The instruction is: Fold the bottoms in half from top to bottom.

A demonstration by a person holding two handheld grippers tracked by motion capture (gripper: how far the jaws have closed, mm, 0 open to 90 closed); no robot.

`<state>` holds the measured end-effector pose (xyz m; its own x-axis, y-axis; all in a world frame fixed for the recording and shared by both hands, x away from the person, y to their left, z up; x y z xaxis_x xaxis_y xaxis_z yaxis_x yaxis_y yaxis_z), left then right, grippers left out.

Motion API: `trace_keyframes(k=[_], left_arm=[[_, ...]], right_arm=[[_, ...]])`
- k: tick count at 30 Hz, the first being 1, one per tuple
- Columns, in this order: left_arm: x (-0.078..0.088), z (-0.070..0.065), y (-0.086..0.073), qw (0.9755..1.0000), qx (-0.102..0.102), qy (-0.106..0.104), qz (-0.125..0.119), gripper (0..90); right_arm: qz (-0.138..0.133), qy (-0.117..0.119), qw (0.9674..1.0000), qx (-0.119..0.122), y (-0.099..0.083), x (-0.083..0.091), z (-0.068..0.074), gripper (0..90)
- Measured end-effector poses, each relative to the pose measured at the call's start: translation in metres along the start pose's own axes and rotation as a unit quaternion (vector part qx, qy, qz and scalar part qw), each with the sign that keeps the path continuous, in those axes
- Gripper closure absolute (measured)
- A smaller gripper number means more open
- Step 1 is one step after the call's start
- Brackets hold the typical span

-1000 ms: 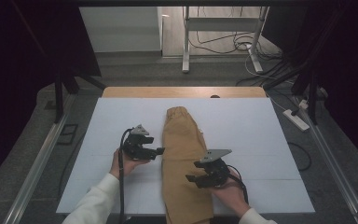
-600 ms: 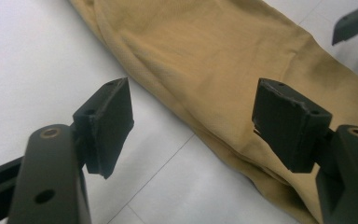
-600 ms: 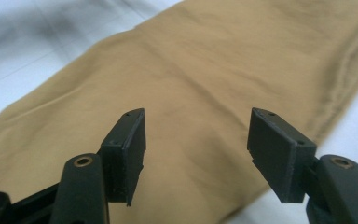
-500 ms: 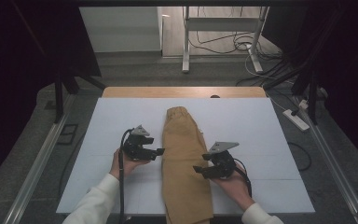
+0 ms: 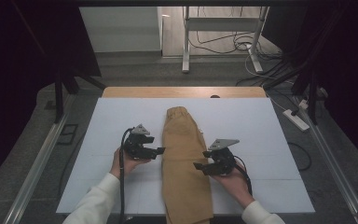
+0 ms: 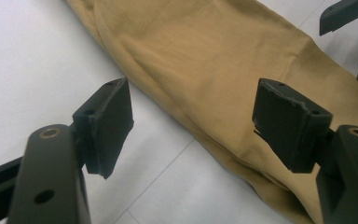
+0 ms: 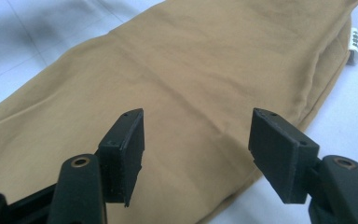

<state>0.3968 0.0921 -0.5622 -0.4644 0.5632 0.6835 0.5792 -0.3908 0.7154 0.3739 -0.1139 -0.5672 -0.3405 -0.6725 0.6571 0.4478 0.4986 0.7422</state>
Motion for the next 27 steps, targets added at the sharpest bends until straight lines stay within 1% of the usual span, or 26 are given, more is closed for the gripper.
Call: trace_keyframes(k=[2, 5, 10, 16, 19, 23, 27], left_arm=[[-0.001, 0.001, 0.002, 1.0000, 0.002, -0.001, -0.001, 28.2], [-0.003, 0.002, 0.006, 1.0000, 0.003, -0.003, -0.003, 28.2], [-0.009, 0.004, 0.011, 1.0000, -0.002, -0.004, 0.003, 27.8], [-0.010, 0.008, 0.018, 1.0000, -0.002, -0.002, -0.002, 27.9], [-0.011, 0.011, 0.019, 1.0000, 0.001, 0.001, -0.004, 27.9], [-0.014, 0.016, 0.020, 1.0000, 0.005, 0.005, -0.001, 28.0], [-0.021, 0.020, 0.020, 0.9999, 0.016, 0.003, 0.005, 27.9]], right_arm=[[0.002, -0.003, 1.0000, 0.002, 0.001, -0.003, -0.003, 36.2], [0.004, -0.004, 1.0000, -0.005, 0.004, -0.008, -0.009, 35.9], [0.004, -0.010, 0.9999, -0.007, 0.011, -0.012, -0.019, 35.9], [0.003, -0.014, 0.9998, -0.013, 0.016, -0.017, -0.027, 35.5], [0.006, -0.017, 0.9997, -0.018, 0.018, -0.020, -0.031, 35.3], [0.005, -0.017, 0.9996, -0.022, 0.020, -0.022, -0.037, 35.3], [-0.003, -0.020, 0.9993, -0.033, 0.026, -0.024, -0.044, 35.3]])
Point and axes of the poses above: each handheld gripper's, and its own axes: x roughly backward along the jaws, y roughly out of its top, z roughly to its left, the point moved 9 cm from there along -x, roughly forward along the jaws, and after that the axes turned 3 degrees about y, right-handed, at the moved point
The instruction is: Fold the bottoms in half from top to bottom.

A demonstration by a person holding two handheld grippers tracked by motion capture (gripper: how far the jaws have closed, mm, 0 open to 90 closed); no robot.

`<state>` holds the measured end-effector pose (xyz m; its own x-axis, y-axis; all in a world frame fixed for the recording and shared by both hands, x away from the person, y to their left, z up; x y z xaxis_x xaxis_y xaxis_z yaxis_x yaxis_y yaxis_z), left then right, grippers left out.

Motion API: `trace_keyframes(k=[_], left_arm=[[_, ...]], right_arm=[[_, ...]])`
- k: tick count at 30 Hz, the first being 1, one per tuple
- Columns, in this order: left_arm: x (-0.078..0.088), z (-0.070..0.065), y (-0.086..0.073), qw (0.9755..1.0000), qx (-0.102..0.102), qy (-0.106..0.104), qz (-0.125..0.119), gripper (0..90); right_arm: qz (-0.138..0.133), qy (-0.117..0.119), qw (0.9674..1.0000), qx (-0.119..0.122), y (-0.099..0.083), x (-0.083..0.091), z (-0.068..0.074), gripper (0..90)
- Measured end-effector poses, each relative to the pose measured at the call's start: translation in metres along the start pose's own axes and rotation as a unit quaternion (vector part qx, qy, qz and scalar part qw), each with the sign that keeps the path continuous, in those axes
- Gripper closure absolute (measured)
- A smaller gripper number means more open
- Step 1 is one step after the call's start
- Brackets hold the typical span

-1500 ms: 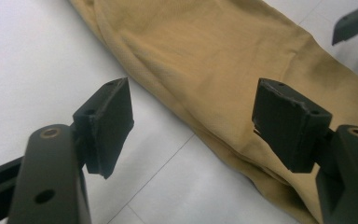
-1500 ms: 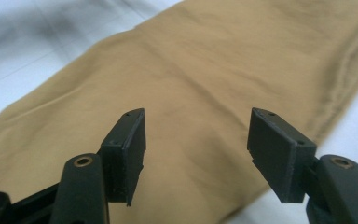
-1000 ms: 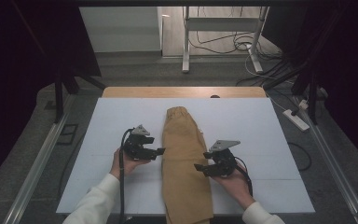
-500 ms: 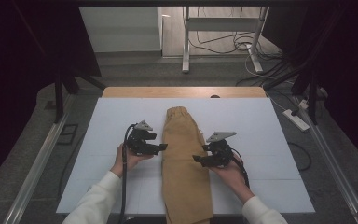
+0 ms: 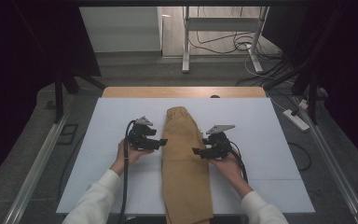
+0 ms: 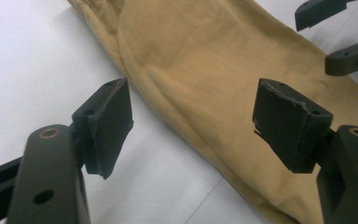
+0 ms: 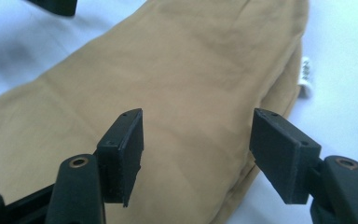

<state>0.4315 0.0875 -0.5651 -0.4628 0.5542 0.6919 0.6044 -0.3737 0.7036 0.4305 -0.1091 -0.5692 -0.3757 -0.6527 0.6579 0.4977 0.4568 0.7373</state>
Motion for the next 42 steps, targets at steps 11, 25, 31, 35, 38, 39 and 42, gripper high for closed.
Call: trace_keyframes(k=[11, 25, 31, 35, 38, 39, 42], left_arm=[[-0.010, 0.010, 0.003, 0.9998, 0.017, -0.004, 0.002, 27.9], [-0.023, 0.022, 0.013, 0.9998, 0.019, 0.007, 0.006, 27.6], [-0.028, 0.027, 0.027, 0.9999, 0.008, 0.015, 0.001, 27.6], [-0.030, 0.029, 0.029, 0.9999, 0.011, 0.010, 0.003, 27.4], [-0.031, 0.035, 0.028, 0.9998, 0.017, 0.012, 0.005, 27.4], [-0.032, 0.037, 0.028, 0.9997, 0.020, 0.013, 0.006, 27.4], [-0.034, 0.041, 0.029, 0.9994, 0.031, 0.014, 0.005, 27.4]], right_arm=[[0.001, -0.004, 0.9999, -0.014, 0.009, -0.003, -0.019, 35.5], [0.010, -0.014, 0.9998, -0.013, 0.020, -0.012, -0.034, 35.7], [0.007, -0.019, 0.9998, -0.009, 0.030, -0.012, -0.036, 35.6], [0.009, -0.023, 0.9997, -0.010, 0.033, -0.013, -0.039, 35.5], [0.013, -0.018, 0.9996, -0.017, 0.036, -0.019, -0.043, 35.6], [0.016, -0.023, 0.9995, -0.015, 0.037, -0.021, -0.045, 35.6], [0.020, -0.030, 0.9992, -0.015, 0.043, -0.028, -0.052, 35.6]])
Point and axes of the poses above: each handheld gripper's, and its own axes: x roughly backward along the jaws, y roughly out of its top, z roughly to its left, the point moved 9 cm from there along -x, roughly forward along the jaws, and after that the axes turned 3 degrees about y, right-handed, at the moved point
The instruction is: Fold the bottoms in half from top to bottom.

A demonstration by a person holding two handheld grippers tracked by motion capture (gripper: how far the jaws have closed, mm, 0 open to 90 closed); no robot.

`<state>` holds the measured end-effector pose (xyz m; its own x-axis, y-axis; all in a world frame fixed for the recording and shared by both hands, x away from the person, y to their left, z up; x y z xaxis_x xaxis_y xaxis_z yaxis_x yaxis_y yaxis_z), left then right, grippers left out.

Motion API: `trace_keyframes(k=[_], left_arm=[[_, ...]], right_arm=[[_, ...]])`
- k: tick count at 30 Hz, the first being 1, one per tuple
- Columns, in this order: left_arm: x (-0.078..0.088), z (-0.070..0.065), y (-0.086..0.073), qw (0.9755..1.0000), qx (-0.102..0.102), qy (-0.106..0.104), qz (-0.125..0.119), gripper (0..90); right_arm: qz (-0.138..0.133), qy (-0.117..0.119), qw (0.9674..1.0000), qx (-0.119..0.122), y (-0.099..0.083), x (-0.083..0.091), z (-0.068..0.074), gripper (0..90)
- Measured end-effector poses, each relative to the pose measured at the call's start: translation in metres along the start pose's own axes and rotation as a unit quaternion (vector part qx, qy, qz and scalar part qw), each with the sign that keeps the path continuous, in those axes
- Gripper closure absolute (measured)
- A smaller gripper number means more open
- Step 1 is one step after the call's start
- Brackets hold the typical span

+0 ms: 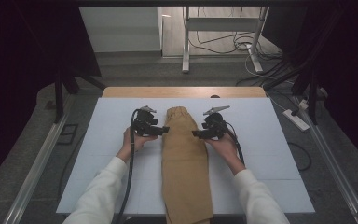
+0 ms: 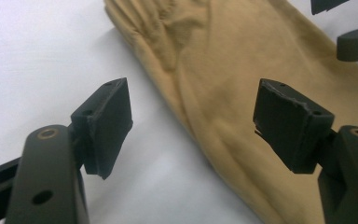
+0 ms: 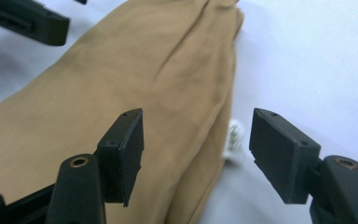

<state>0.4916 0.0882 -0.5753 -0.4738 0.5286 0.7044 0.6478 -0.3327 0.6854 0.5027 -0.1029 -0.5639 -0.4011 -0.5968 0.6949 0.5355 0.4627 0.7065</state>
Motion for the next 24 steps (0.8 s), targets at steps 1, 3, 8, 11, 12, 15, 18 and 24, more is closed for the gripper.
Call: trace_keyframes(k=[1, 3, 8, 11, 12, 15, 18, 24], left_arm=[[-0.001, 0.001, 0.000, 1.0000, -0.001, 0.003, 0.002, 27.4], [-0.003, 0.004, 0.001, 0.9999, 0.000, 0.008, 0.006, 27.5], [-0.006, 0.009, 0.001, 0.9998, 0.005, 0.015, 0.015, 27.7], [-0.011, 0.010, 0.000, 0.9996, 0.005, 0.018, 0.023, 27.7], [-0.012, 0.010, -0.001, 0.9995, 0.003, 0.020, 0.026, 27.6], [-0.017, 0.011, -0.003, 0.9992, 0.007, 0.021, 0.034, 27.4], [-0.022, 0.011, -0.006, 0.9989, 0.007, 0.019, 0.042, 27.4], [-0.026, 0.011, -0.009, 0.9987, 0.012, 0.017, 0.047, 26.6]], right_arm=[[-0.001, -0.001, 1.0000, -0.001, 0.002, -0.002, -0.002, 35.5], [0.002, -0.005, 1.0000, -0.005, 0.006, -0.006, -0.007, 34.7], [0.009, -0.009, 0.9998, -0.013, 0.007, -0.017, -0.014, 34.0], [0.019, -0.014, 0.9997, -0.012, 0.005, -0.025, -0.017, 33.5], [0.022, -0.014, 0.9996, -0.013, 0.005, -0.026, -0.018, 33.5], [0.029, -0.018, 0.9994, -0.011, 0.003, -0.028, -0.021, 33.2], [0.028, -0.010, 0.9995, -0.008, 0.003, -0.029, -0.020, 32.6], [0.034, -0.009, 0.9994, -0.006, -0.001, -0.033, -0.022, 30.5]])
Point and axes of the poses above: each handheld gripper's, and its own axes: x roughly backward along the jaws, y roughly out of its top, z roughly to its left, the point moved 9 cm from there along -x, roughly forward along the jaws, and after that the axes turned 3 degrees about y, right-handed, at the moved point
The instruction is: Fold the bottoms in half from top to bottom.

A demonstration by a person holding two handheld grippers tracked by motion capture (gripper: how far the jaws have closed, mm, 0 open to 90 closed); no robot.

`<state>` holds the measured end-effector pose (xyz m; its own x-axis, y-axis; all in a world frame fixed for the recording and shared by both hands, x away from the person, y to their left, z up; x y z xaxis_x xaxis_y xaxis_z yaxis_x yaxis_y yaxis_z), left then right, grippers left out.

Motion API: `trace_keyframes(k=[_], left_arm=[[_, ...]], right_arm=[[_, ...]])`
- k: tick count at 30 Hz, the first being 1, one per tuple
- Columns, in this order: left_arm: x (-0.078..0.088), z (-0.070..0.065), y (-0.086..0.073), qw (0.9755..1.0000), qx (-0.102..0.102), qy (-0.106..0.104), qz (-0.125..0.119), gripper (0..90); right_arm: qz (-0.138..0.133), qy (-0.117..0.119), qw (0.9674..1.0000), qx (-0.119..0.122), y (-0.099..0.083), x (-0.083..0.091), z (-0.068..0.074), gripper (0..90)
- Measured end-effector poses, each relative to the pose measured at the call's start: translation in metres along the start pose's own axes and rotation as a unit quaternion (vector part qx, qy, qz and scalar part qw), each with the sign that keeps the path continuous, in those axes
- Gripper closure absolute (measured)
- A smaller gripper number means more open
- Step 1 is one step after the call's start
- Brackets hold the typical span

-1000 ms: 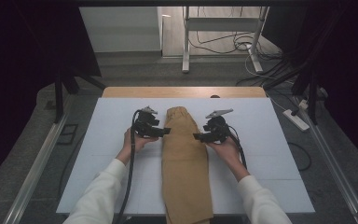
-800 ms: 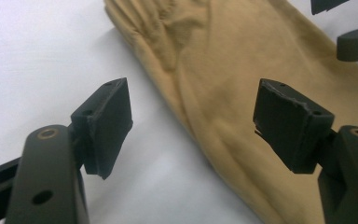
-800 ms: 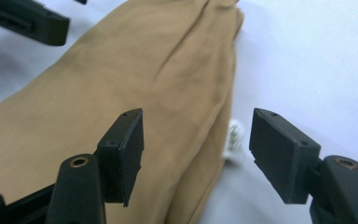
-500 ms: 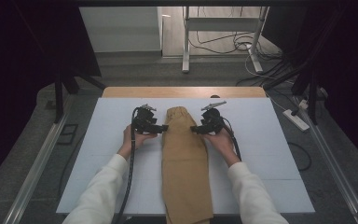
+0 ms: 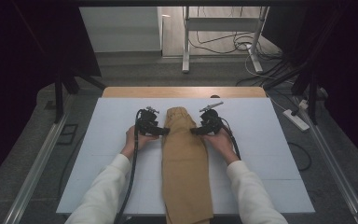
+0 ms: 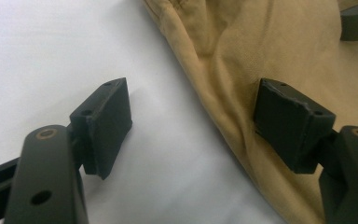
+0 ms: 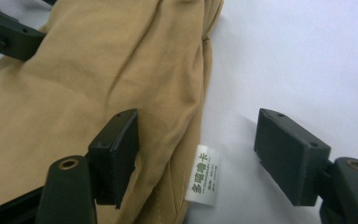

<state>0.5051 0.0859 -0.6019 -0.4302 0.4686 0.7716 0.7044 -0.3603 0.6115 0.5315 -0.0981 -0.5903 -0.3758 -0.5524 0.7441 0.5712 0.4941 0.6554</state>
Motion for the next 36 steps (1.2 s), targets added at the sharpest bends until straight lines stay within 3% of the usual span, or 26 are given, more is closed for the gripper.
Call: trace_keyframes(k=[4, 7, 10, 13, 18, 24, 36], left_arm=[[0.000, -0.002, 0.000, 1.0000, -0.001, 0.001, 0.000, 27.5], [0.000, -0.009, 0.000, 0.9999, -0.006, -0.013, 0.001, 36.1], [0.000, -0.016, -0.002, 0.9997, -0.017, -0.019, 0.004, 46.0], [0.000, -0.019, -0.003, 0.9992, -0.016, -0.037, 0.005, 56.7], [0.001, -0.021, -0.006, 0.9980, -0.015, -0.060, 0.008, 76.6], [0.002, -0.023, -0.006, 0.9978, -0.024, -0.062, 0.006, 84.5], [0.019, -0.027, 0.010, 0.9971, -0.056, -0.043, -0.029, 85.1]], right_arm=[[0.001, -0.003, 0.9999, 0.014, 0.001, -0.002, 0.003, 31.8], [-0.002, 0.013, 0.9998, 0.016, 0.002, -0.003, 0.007, 36.9], [0.000, 0.027, 0.9994, 0.022, 0.002, -0.003, 0.013, 52.9], [0.007, 0.043, 0.9988, 0.022, 0.001, -0.003, 0.017, 65.7], [0.013, 0.054, 0.9980, 0.029, 0.000, -0.001, 0.020, 80.1], [0.010, 0.040, 0.9976, 0.055, 0.002, 0.001, 0.023, 82.3], [-0.022, 0.034, 0.9973, 0.062, 0.013, 0.020, 0.024, 82.6]])
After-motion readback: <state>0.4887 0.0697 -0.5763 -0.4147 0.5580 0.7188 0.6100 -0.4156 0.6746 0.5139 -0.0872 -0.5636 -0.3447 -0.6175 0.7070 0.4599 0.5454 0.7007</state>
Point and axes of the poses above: each handheld gripper's, and its own axes: x roughly backward along the jaws, y roughly out of its top, z roughly to its left, the point moved 9 cm from there along -x, roughly forward along the jaws, and after that the axes turned 3 degrees about y, right-handed, at the moved point
